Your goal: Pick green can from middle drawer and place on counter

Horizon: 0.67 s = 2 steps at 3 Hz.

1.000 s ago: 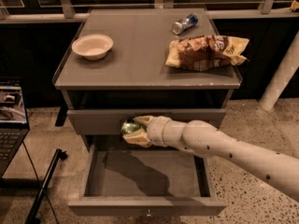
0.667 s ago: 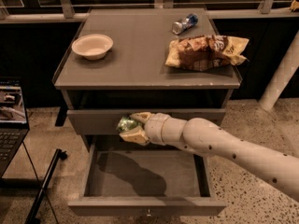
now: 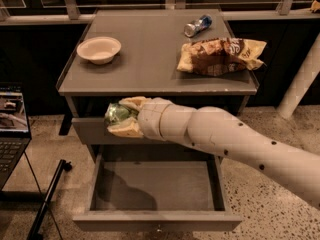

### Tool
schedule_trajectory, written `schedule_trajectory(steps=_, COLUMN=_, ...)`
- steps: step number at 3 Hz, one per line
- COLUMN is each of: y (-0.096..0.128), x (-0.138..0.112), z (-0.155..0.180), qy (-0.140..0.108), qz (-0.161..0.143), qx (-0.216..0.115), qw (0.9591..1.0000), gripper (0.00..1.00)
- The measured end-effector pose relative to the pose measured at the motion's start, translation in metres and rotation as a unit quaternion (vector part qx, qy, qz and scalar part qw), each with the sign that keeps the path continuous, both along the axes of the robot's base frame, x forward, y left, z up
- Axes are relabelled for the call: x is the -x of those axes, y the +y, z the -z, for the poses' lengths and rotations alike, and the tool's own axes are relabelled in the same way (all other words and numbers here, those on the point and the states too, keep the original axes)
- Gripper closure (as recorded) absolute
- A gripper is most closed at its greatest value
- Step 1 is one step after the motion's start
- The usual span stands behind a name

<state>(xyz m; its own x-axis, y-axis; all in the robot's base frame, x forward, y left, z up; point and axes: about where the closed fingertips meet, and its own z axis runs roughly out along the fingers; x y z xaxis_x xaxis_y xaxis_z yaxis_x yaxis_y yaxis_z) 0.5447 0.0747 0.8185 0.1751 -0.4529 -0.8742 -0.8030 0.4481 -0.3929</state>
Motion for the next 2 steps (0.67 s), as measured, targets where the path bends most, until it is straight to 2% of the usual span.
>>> schedule_trajectory(steps=1, y=0.014, x=0.001, z=-0.064, qy=-0.051, qz=-0.008, qx=0.021, qw=0.9985, gripper=1.00)
schedule_trajectory(steps=2, y=0.014, x=-0.010, z=-0.112, qy=-0.096, qz=0.002, qx=0.028, qw=0.9950, gripper=1.00)
